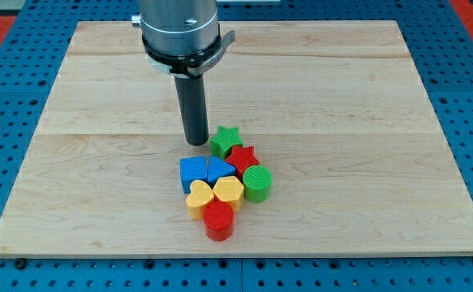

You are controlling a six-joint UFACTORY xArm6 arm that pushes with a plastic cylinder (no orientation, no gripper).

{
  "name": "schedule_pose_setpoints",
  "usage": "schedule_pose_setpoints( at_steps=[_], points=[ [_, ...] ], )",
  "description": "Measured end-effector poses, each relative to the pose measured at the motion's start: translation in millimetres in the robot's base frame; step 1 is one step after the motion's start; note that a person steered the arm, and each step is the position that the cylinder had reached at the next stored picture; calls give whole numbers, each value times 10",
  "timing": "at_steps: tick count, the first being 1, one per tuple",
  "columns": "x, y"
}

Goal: Move your arm towards the bottom right of the board

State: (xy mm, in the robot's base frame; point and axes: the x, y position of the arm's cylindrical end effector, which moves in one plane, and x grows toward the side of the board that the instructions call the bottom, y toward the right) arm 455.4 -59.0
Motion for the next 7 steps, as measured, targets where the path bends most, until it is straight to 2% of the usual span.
schedule_pose_setpoints(
  at_steps=[2,3,4,5,6,7],
  points=[
    [-450,5],
    [-547,524],
    [-373,1258],
    [-311,1640],
    [-311,1661],
    [-45,1661]
  ],
)
